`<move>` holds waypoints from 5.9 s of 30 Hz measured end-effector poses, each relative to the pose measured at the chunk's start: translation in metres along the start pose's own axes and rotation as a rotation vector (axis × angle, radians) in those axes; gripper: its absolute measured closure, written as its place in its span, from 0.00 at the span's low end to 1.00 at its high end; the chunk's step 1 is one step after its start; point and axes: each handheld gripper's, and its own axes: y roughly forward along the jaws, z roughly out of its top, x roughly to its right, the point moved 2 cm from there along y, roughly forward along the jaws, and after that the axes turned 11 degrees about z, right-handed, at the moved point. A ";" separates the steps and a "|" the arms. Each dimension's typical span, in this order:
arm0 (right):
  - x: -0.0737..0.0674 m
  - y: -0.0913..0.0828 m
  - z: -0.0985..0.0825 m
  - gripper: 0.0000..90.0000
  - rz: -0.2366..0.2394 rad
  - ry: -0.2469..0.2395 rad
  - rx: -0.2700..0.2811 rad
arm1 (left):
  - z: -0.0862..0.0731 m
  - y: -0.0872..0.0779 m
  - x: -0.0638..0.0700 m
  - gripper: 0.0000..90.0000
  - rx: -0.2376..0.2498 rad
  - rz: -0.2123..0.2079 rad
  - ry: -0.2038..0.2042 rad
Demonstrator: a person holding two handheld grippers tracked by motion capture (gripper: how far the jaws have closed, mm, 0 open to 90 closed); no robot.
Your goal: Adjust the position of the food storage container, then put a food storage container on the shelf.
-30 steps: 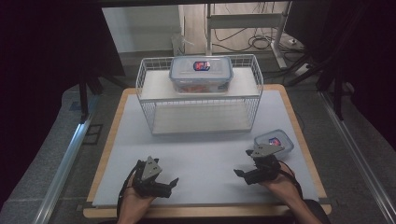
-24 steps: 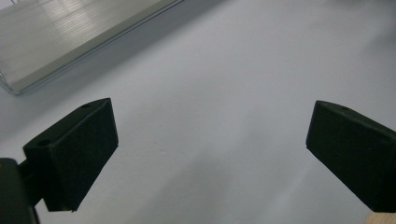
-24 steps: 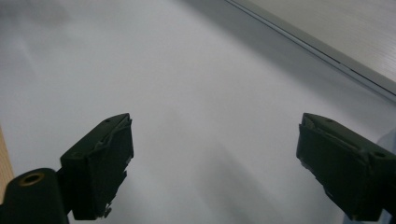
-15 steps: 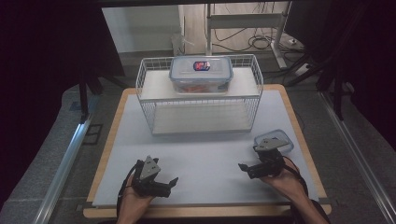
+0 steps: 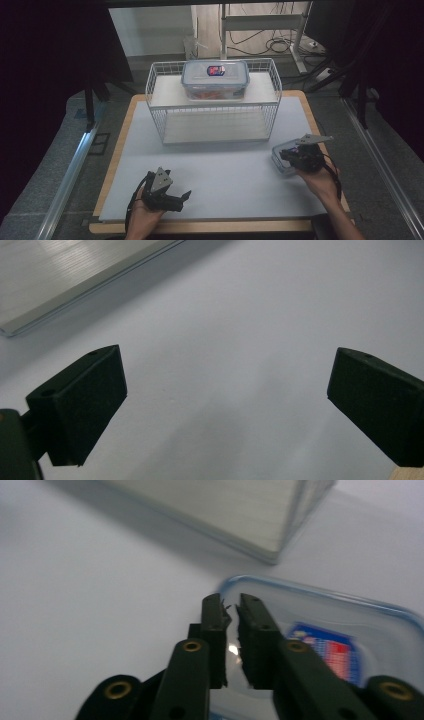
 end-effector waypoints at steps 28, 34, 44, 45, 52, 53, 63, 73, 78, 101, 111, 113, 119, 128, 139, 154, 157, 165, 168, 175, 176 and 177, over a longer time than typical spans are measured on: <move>0.090 -0.022 -0.022 1.00 -0.228 0.182 0.034 | -0.001 0.004 0.001 0.03 -0.021 -0.006 0.011; 0.088 -0.021 -0.023 1.00 -0.228 0.189 0.028 | -0.001 0.004 0.000 0.03 -0.022 -0.007 0.011; 0.072 -0.012 -0.023 1.00 -0.158 0.179 -0.003 | -0.002 0.005 0.001 0.04 -0.025 -0.009 0.010; 0.067 -0.009 -0.023 1.00 -0.146 0.172 -0.009 | -0.002 0.005 0.001 0.04 -0.026 -0.009 0.011; 0.041 0.006 -0.016 1.00 -0.083 0.117 -0.046 | -0.002 0.005 0.000 0.04 -0.029 -0.007 0.014; 0.037 0.009 -0.016 1.00 -0.075 0.112 -0.050 | -0.002 0.005 0.000 0.04 -0.029 -0.007 0.014; -0.003 0.026 -0.013 1.00 0.021 0.046 -0.105 | -0.002 0.004 0.000 0.04 -0.033 -0.005 0.020; -0.033 0.039 -0.012 1.00 0.124 0.026 -0.130 | -0.002 0.004 0.000 0.04 -0.035 -0.002 0.024; -0.050 0.046 -0.012 1.00 0.179 0.002 -0.156 | -0.002 0.003 0.000 0.04 -0.035 -0.001 0.026; -0.076 0.057 -0.009 0.81 0.178 -0.140 -0.181 | -0.004 0.003 -0.002 0.04 -0.047 0.000 0.026; -0.065 0.049 -0.017 0.32 0.174 -0.211 -0.134 | -0.005 0.004 -0.003 0.04 -0.060 -0.001 0.027; -0.062 0.049 -0.020 0.24 0.190 -0.201 -0.129 | -0.005 0.004 -0.003 0.04 -0.060 -0.002 0.025; -0.056 0.048 -0.021 0.19 0.179 -0.180 -0.118 | -0.005 0.004 -0.003 0.04 -0.063 -0.006 0.016; -0.056 0.049 -0.021 0.15 0.187 -0.184 -0.109 | -0.005 0.005 -0.003 0.05 -0.070 -0.030 -0.004; -0.054 0.049 -0.021 0.11 0.201 -0.159 -0.105 | -0.004 0.007 -0.004 0.05 -0.101 -0.087 -0.089; -0.061 0.051 -0.014 0.05 0.271 -0.042 -0.100 | 0.015 0.014 -0.005 0.10 -0.108 -0.190 -0.192; -0.063 0.053 -0.013 0.05 0.294 -0.009 -0.117 | 0.019 0.022 -0.007 0.15 -0.105 -0.245 -0.231; -0.071 0.055 -0.005 0.30 0.368 0.058 -0.118 | 0.032 0.047 -0.005 0.26 -0.115 -0.376 -0.287; -0.073 0.059 -0.002 0.32 0.396 0.079 -0.114 | 0.036 0.055 -0.005 0.29 -0.128 -0.415 -0.307; -0.078 0.074 0.000 0.29 0.465 0.139 -0.142 | 0.034 0.073 -0.005 0.33 -0.181 -0.529 -0.403; -0.078 0.076 0.000 0.29 0.480 0.155 -0.146 | 0.033 0.075 -0.004 0.33 -0.193 -0.538 -0.406; -0.078 0.078 0.000 0.29 0.494 0.172 -0.151 | 0.032 0.076 -0.002 0.33 -0.201 -0.552 -0.407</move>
